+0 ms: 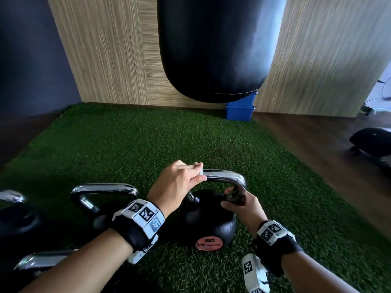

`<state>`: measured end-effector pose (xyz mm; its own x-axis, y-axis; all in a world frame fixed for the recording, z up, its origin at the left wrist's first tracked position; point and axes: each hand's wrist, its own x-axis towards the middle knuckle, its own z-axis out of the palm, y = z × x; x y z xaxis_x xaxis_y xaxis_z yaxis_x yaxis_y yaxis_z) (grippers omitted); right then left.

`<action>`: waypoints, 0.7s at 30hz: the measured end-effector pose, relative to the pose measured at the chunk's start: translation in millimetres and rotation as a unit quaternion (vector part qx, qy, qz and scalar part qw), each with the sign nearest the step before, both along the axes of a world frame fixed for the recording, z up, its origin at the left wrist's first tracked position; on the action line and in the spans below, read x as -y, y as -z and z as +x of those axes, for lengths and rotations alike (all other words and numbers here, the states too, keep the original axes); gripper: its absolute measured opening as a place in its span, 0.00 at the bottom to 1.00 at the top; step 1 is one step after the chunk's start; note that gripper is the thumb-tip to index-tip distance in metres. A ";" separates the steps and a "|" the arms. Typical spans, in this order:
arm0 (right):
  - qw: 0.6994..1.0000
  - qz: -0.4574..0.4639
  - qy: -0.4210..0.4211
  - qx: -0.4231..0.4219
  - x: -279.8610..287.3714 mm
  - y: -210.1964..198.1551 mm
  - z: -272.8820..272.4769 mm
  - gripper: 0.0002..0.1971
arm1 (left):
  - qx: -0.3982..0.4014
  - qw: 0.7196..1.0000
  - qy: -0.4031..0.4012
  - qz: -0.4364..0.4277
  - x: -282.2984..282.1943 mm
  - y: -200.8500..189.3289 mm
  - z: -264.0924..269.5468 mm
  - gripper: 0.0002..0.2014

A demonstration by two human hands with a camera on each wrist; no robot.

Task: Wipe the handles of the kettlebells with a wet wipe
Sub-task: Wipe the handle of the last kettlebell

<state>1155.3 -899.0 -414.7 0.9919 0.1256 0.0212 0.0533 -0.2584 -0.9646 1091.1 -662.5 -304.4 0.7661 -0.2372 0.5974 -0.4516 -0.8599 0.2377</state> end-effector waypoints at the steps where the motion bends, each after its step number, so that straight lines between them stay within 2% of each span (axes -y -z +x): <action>1: 1.000 0.002 -0.002 -0.008 0.8 0.5 -0.3 0.26 | 0.002 1.000 -0.002 -0.010 1.4 2.3 -1.9 0.17; 3: 1.000 0.001 -0.008 -0.023 1.3 1.9 -1.3 0.27 | -0.007 0.996 -0.022 -0.085 0.0 9.2 -6.5 0.16; 6: 0.999 -0.030 -0.006 -0.013 1.8 2.9 -1.2 0.28 | -0.061 0.974 -0.089 -0.200 -13.2 23.1 -15.0 0.15; 10: 0.999 -0.034 -0.012 -0.018 2.8 1.5 -0.4 0.27 | -0.182 0.947 -0.150 -0.220 -24.3 35.3 -17.1 0.17; 15: 0.999 -0.025 -0.018 -0.008 5.1 6.3 1.3 0.25 | -0.196 0.929 -0.176 -0.259 -11.6 43.8 -22.8 0.17; 18: 1.000 -0.018 -0.020 0.001 5.4 7.5 0.9 0.24 | -0.212 0.900 -0.214 -0.316 -4.0 53.8 -20.4 0.15; 21: 1.000 -0.018 -0.018 0.000 5.3 8.8 1.6 0.25 | -0.222 0.884 -0.229 -0.342 -0.7 65.4 -18.3 0.14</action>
